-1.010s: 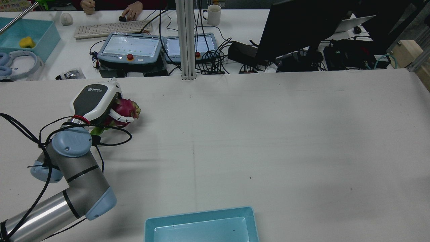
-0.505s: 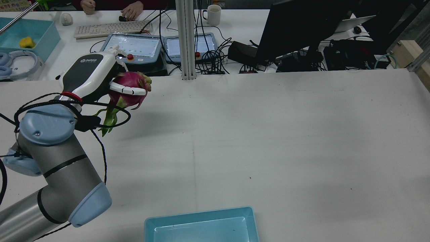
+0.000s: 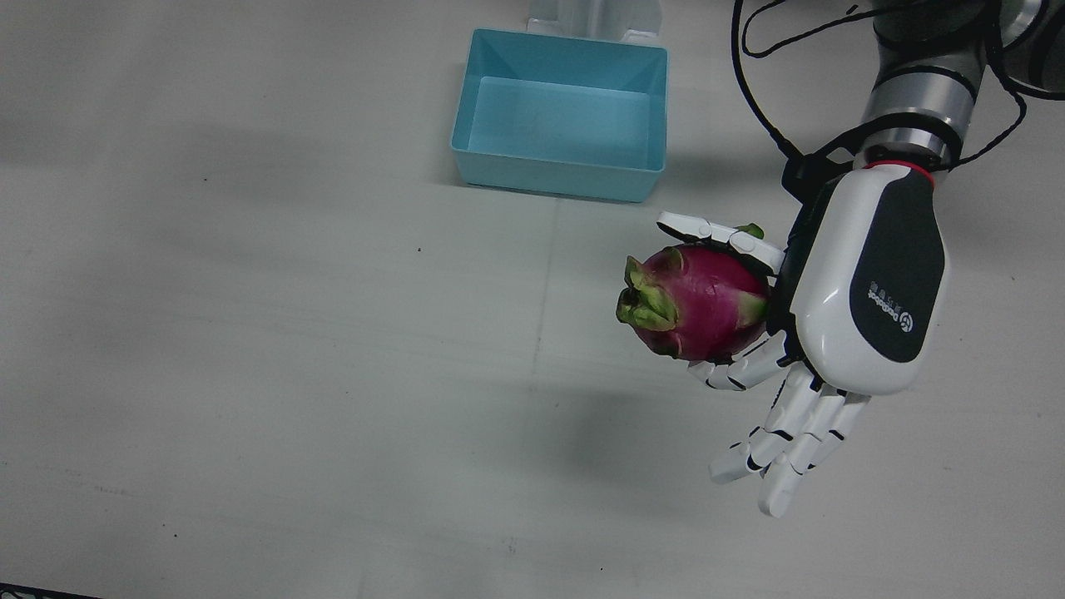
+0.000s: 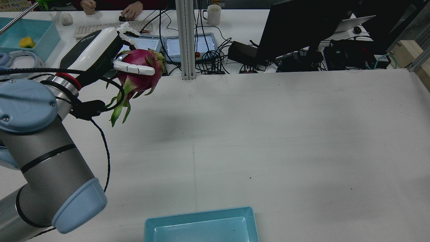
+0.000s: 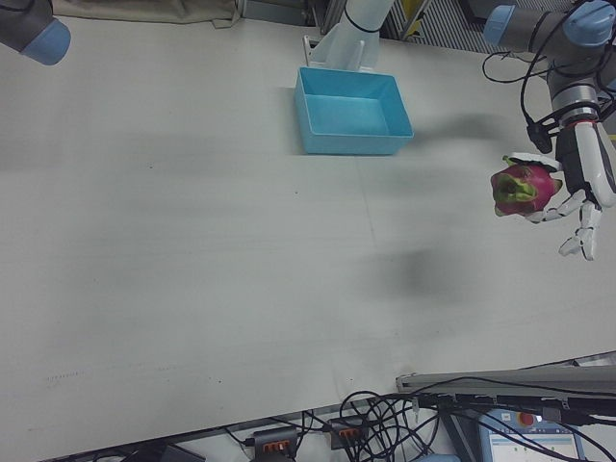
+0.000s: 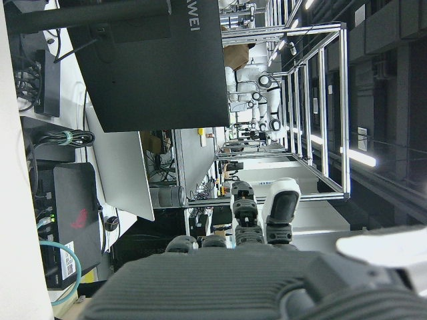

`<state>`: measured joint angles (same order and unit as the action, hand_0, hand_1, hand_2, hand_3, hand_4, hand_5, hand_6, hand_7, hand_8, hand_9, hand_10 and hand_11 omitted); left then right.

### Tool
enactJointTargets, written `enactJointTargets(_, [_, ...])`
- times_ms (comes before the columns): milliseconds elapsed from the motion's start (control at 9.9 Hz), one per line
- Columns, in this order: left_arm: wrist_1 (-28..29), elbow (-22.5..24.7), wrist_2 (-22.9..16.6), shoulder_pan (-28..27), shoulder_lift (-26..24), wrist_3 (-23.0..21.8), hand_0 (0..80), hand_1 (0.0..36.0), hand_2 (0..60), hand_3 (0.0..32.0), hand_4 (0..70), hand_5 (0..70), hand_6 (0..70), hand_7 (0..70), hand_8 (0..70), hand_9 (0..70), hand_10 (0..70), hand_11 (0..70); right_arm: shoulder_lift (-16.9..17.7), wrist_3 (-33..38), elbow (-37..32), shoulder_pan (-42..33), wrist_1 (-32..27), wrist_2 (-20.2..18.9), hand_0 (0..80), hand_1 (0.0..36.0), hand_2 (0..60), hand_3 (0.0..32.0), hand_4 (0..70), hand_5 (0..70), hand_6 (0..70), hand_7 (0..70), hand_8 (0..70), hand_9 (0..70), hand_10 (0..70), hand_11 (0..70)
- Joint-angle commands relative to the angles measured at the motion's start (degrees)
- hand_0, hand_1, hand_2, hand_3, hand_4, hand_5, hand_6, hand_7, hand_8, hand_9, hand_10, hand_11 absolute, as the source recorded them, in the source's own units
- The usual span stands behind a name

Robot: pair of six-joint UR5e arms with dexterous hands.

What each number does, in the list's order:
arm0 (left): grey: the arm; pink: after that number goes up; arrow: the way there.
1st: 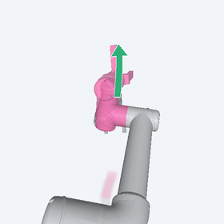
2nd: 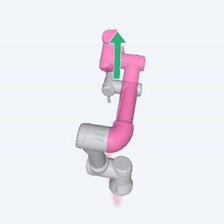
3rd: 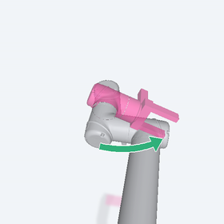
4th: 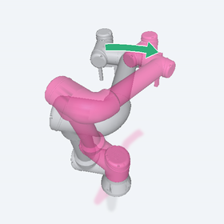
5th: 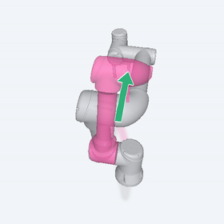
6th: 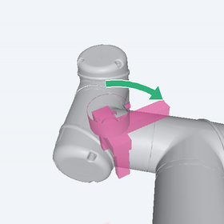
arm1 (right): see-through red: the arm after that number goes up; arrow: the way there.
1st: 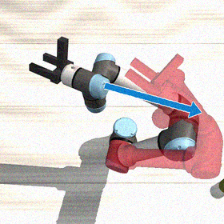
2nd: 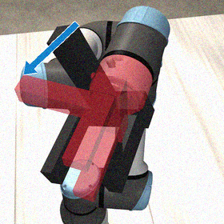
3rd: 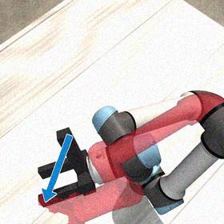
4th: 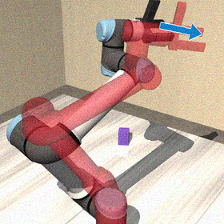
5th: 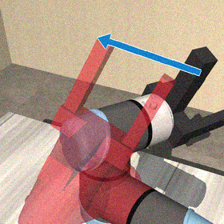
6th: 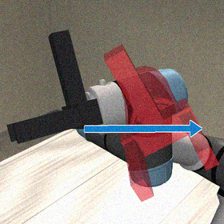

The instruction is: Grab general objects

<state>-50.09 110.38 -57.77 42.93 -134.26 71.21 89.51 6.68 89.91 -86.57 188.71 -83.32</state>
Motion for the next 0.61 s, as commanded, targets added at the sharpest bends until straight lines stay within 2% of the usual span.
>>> enactJointTargets(0, [-3.0, 5.7, -4.8, -0.5, -0.3, -9.8, 41.8, 3.1, 8.9, 0.0, 53.4, 39.8, 14.7, 24.9, 12.7, 3.5, 14.5, 20.1, 0.0, 0.0, 0.0, 0.0, 0.0, 0.0, 0.0, 0.0, 0.0, 0.0, 0.0, 0.0, 0.0, 0.0, 0.0, 0.0, 0.0, 0.0])
enactJointTargets(101, [-2.7, 7.5, -7.2, -0.7, -0.3, -10.5, 42.3, 4.5, 14.3, 0.0, 55.9, 40.5, 15.2, 25.5, 12.2, 3.7, 14.5, 20.1, 0.0, 0.0, 0.0, 0.0, 0.0, 0.0, 0.0, 0.0, 0.0, 0.0, 0.0, 0.0, 0.0, 0.0, 0.0, 0.0, 0.0, 0.0])
enactJointTargets(202, [-2.0, 8.8, -9.2, -1.7, -0.4, -10.5, 41.6, 5.2, 18.2, 0.0, 55.1, 40.5, 14.9, 24.9, 11.8, 3.5, 14.5, 20.2, 0.0, 0.0, 0.0, 0.0, 0.0, 0.0, 0.0, 0.0, 0.0, 0.0, 0.0, 0.0, 0.0, 0.0, 0.0, 0.0, 0.0, 0.0])
enactJointTargets(404, [-0.3, 10.6, -10.9, -3.2, -0.4, -10.6, 42.0, 5.5, 18.6, 0.0, 53.2, 40.2, 15.0, 25.0, 11.4, 3.6, 14.7, 20.5, 0.0, 0.0, 0.0, 0.0, 0.0, 0.0, 0.0, 0.0, 0.0, 0.0, 0.0, 0.0, 0.0, 0.0, 0.0, 0.0, 0.0, 0.0])
enactJointTargets(505, [-0.4, 12.5, -11.7, -3.7, -0.3, -10.6, 42.8, 4.9, 15.6, 0.0, 54.3, 41.4, 16.0, 26.6, 11.3, 3.9, 14.4, 20.1, 0.0, 0.0, 0.0, 0.0, 0.0, 0.0, 0.0, 0.0, 0.0, 0.0, 0.0, 0.0, 0.0, 0.0, 0.0, 0.0, 0.0, 0.0])
